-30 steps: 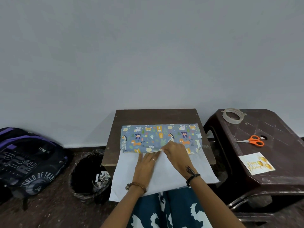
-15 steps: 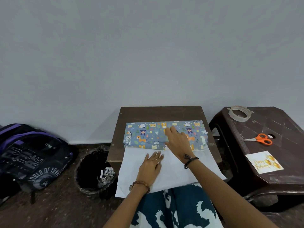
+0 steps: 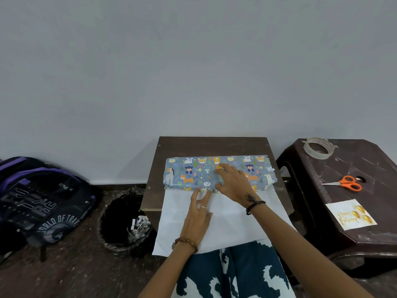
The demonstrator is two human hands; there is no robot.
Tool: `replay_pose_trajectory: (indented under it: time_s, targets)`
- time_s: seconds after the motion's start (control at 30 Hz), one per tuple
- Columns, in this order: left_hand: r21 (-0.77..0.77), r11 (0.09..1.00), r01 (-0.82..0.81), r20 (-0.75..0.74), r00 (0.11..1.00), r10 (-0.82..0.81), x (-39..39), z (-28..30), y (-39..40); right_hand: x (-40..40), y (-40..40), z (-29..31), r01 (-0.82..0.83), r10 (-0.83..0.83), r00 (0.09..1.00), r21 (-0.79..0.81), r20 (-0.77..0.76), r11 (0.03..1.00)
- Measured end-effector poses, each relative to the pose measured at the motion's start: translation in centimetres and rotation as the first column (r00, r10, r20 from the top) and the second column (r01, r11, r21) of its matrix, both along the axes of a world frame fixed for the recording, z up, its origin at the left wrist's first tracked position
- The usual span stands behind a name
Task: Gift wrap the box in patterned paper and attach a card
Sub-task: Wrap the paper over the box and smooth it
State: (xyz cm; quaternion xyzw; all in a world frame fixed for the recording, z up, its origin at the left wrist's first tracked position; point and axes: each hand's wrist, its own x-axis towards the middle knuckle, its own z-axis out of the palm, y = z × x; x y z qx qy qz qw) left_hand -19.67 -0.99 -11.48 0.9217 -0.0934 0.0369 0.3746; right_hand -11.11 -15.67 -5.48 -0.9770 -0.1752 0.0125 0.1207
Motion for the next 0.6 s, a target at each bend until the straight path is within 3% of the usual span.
replay_pose_trajectory:
  time_s: [0.2, 0.47, 0.53, 0.6]
  targets:
    - [-0.109, 0.983, -0.148, -0.199, 0.972, 0.124, 0.8, 1.2, -0.3, -0.5, -0.1, -0.8, 0.004, -0.004, 1.0, -0.001, 0.004, 1.0]
    - [-0.221, 0.94, -0.26, -0.237, 0.949, 0.207, 0.8, 0.9, -1.3, -0.8, 0.0, -1.5, 0.05, -0.051, 0.998, 0.013, 0.032, 0.999]
    - [-0.287, 0.895, -0.341, -0.272, 0.925, 0.265, 0.6, 0.8, -1.2, -0.7, 0.2, -1.4, 0.074, -0.076, 0.996, 0.032, 0.055, 0.997]
    - [-0.437, 0.774, -0.458, -0.3, 0.886, 0.354, 0.7, 0.8, -0.9, -0.6, 0.3, -1.4, 0.084, -0.087, 0.994, 0.042, 0.064, 0.996]
